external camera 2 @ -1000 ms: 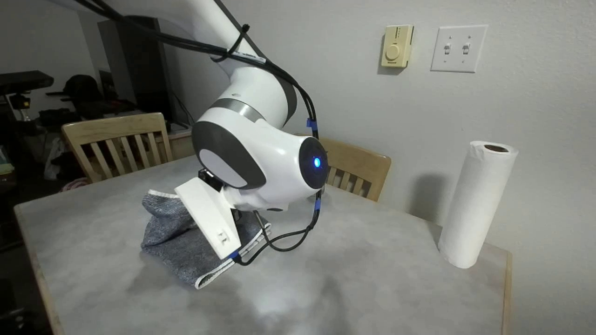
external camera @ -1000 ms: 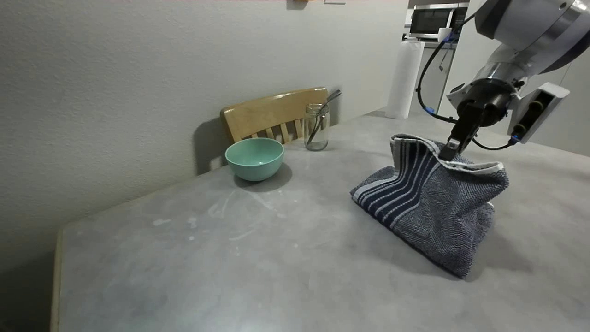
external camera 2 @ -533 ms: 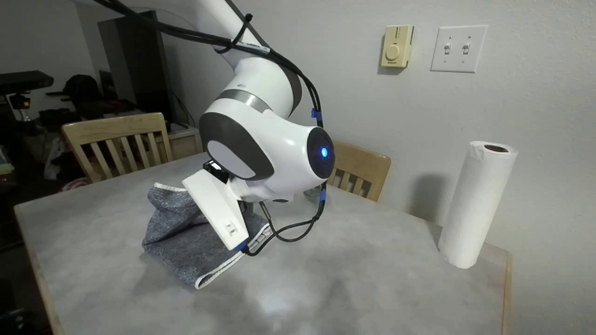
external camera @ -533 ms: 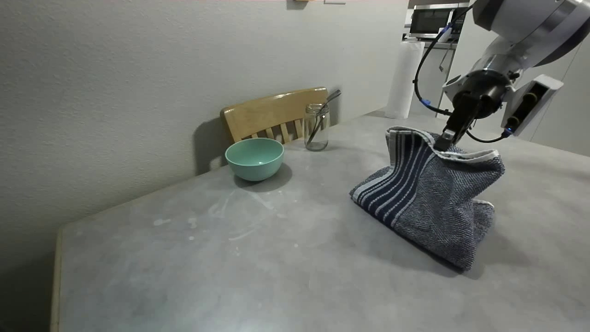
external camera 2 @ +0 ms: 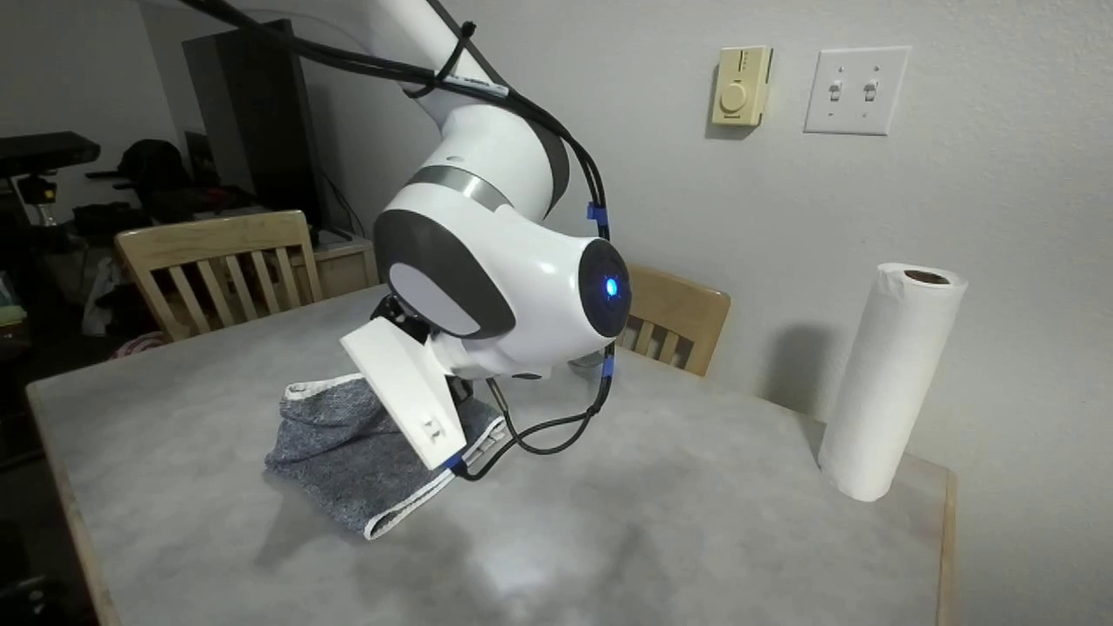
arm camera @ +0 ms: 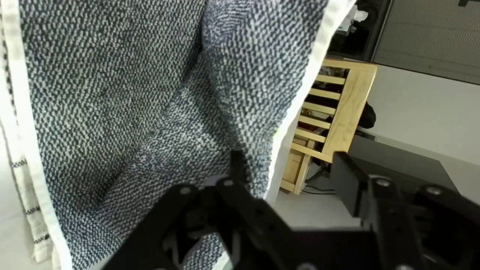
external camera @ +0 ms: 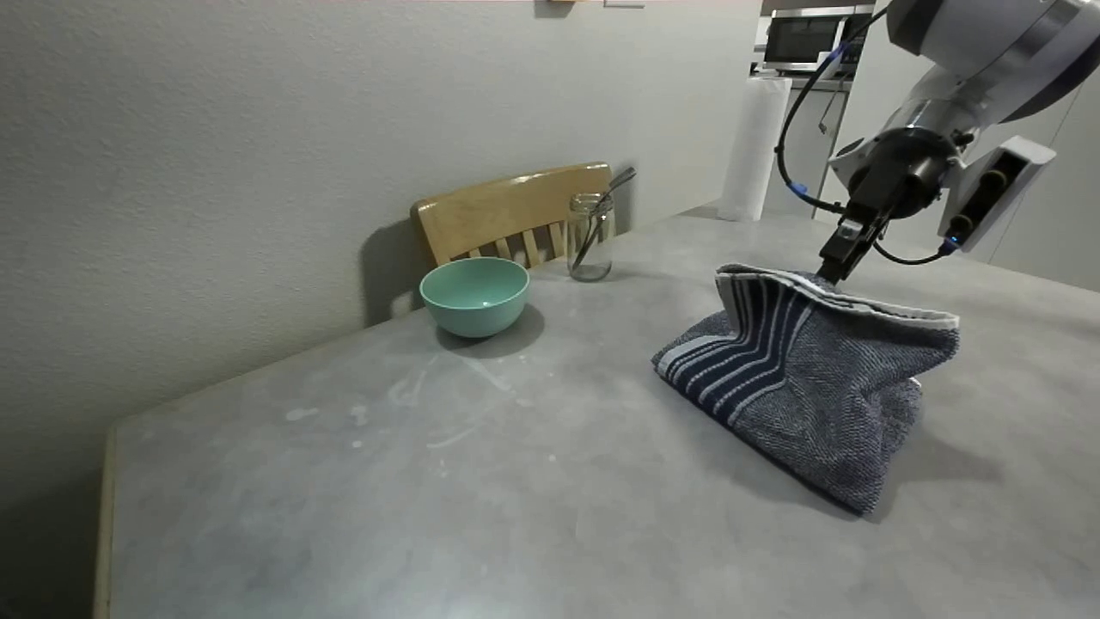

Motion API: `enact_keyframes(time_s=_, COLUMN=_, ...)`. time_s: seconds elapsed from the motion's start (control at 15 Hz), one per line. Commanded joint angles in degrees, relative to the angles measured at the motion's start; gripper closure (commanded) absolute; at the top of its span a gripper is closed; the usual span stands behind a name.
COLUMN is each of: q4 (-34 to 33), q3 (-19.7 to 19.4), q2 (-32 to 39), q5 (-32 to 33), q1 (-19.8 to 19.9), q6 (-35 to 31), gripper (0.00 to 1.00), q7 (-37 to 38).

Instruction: Fold the towel once

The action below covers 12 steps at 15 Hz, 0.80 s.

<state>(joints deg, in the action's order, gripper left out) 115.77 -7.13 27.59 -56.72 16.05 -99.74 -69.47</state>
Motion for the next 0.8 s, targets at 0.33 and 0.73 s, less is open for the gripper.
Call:
enact_keyframes(time_s=0.33, q4=0.3, q3=-1.0, q2=-9.0, q5=4.7, q1=-2.2, q6=-1.3, gripper=0.00, q7=1.4)
enact_keyframes(time_s=0.73, q4=0.1, q3=0.4, q2=-21.2, q5=15.7, q1=-6.4, q6=-4.5, gripper=0.00, q7=9.6)
